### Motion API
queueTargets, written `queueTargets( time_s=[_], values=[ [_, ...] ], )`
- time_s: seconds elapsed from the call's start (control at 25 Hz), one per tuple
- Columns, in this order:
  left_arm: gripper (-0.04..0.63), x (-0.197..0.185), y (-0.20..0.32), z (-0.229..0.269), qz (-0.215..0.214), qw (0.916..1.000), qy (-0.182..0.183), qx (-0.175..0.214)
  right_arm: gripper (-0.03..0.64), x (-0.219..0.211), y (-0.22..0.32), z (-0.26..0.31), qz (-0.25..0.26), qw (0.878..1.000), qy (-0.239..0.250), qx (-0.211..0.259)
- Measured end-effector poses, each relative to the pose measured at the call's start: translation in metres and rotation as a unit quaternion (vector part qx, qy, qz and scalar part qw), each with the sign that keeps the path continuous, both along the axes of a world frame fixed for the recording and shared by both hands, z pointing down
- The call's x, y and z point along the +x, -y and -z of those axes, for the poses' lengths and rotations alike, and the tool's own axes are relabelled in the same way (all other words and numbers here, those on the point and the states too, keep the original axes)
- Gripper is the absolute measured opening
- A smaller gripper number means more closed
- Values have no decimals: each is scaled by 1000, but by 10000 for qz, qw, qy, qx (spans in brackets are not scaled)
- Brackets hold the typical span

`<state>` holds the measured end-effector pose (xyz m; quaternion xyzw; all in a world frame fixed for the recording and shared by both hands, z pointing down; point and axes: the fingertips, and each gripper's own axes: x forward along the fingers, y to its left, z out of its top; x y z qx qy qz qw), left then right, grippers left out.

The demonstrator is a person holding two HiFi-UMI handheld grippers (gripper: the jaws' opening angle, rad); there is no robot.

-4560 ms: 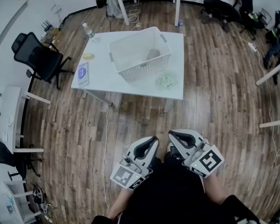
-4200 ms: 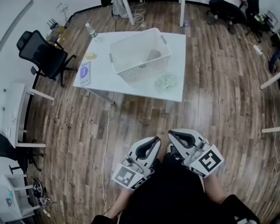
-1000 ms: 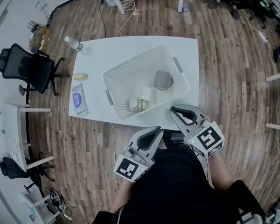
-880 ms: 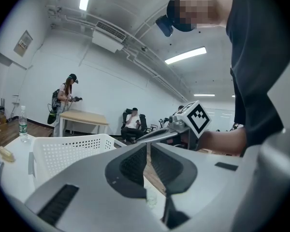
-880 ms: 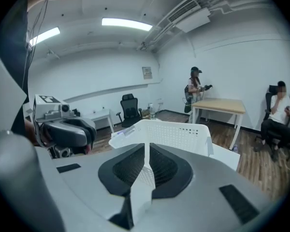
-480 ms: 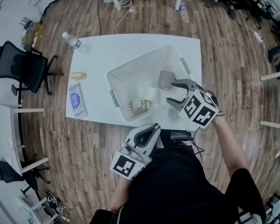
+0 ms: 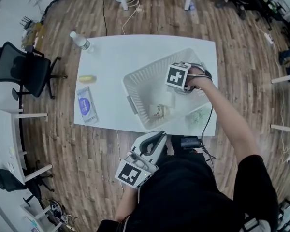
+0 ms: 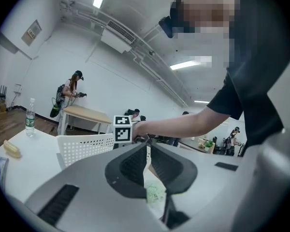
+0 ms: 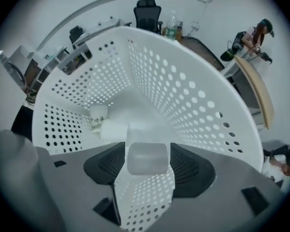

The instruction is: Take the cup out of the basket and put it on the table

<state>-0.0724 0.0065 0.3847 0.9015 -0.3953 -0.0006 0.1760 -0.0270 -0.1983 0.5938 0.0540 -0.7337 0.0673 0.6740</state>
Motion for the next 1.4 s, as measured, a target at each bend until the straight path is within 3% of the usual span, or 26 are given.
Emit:
queueTargets(
  time_s=[0.12,0.2,0.44,0.72,0.88,1.4],
  values=[
    [32,-13,-3,1,115,9999,31,-52,275,12,20,-33,-213,9979,-586,-166],
    [32,-25,-5,0,222,9997,90,-112,275,16,20,-51,-417,9943,-798,-574],
    [32,-49,-12,-12,477,9981,276,-259,275,10,13,-81,-668,9854,-742,-1382],
    [32,-51,-18,-14,494,9977,302,-362,247,19,-6,-85,-324,9762,-1071,-1855],
    [32,-49,-19,-16,397,9982,370,-258,130,18,-18,-74,-45,9762,-1001,-1921],
    [32,-37,-16,-7,222,9991,359,-16,46,19,-71,-49,427,9712,-536,-2282]
  ],
)
